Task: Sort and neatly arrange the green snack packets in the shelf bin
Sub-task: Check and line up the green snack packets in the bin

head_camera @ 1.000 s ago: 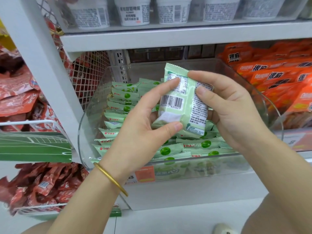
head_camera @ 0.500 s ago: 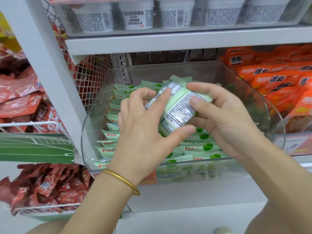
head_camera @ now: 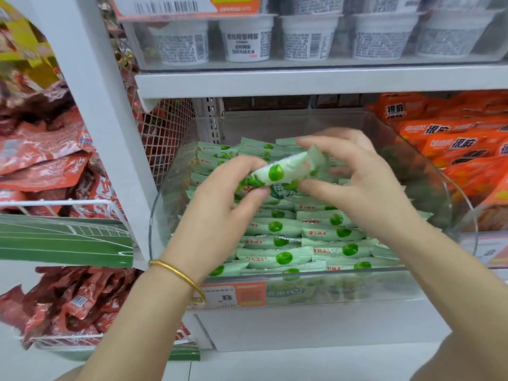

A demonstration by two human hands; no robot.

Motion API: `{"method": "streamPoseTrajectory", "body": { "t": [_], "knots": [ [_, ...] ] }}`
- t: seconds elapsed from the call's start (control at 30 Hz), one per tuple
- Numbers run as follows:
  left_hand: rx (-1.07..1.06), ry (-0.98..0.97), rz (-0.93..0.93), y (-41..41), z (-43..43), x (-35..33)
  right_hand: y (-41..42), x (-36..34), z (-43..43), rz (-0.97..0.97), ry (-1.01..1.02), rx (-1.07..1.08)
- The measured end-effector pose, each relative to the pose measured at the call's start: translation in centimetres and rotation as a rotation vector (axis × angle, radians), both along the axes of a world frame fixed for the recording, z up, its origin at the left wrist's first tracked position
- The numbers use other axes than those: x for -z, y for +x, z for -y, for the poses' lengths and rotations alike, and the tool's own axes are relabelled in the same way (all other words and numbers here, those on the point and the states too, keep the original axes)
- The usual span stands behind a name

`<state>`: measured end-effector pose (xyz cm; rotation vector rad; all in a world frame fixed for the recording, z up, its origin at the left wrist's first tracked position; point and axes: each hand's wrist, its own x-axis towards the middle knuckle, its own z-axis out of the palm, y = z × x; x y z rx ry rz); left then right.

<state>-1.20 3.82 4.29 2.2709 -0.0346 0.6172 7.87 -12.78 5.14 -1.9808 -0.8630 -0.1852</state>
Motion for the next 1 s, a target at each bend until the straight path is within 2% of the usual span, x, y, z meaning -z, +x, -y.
{"method": "streamPoseTrajectory", "body": {
  "t": [0.1, 0.2, 0.3, 0.4, 0.47, 0.53, 0.63, 0.77, 0.87, 1.0],
  "knots": [
    [-0.051, 0.0, -0.002, 0.8, -1.2, -0.2, 0.8, -0.7, -1.3, -0.027, -0.077, -0.097],
    [-0.203, 0.028, -0.049, 2.2, -2.8, 0.5, 1.2, -0.7, -2.9, 0.054, -0.042, 0.04],
    [-0.329, 0.239, -0.267, 2.9, -3.4, 0.9, 2.2, -0.7, -4.8, 0.024, 0.039, 0.193],
    [-0.304, 0.406, -0.471, 3.4, -3.1, 1.5, 3.6, -0.5, -7.2, -0.138, 0.104, 0.188],
    [-0.29, 0.465, -0.484, 3.9, -3.2, 1.8, 4.5, -0.5, -8.8, -0.288, 0.12, 0.19],
    [-0.306, 0.498, -0.49, 4.3, -3.5, 2.1, 5.8, -0.2, -10.4, -0.344, 0.105, 0.244],
    [-0.325, 0.534, -0.51, 4.6, -3.5, 2.3, 7.0, 0.2, -12.6, -0.199, 0.044, 0.312],
    [-0.343, 0.516, -0.525, 4.5, -3.5, 2.2, 6.9, -0.1, -13.6, 0.112, -0.352, 0.237],
    [-0.35, 0.483, -0.503, 4.2, -3.4, 2.2, 6.9, -0.6, -14.5, 0.267, -0.554, 0.167],
    [-0.354, 0.458, -0.477, 3.9, -3.2, 2.1, 7.7, -0.9, -16.2, 0.315, -0.719, 0.115]
  ]
}}
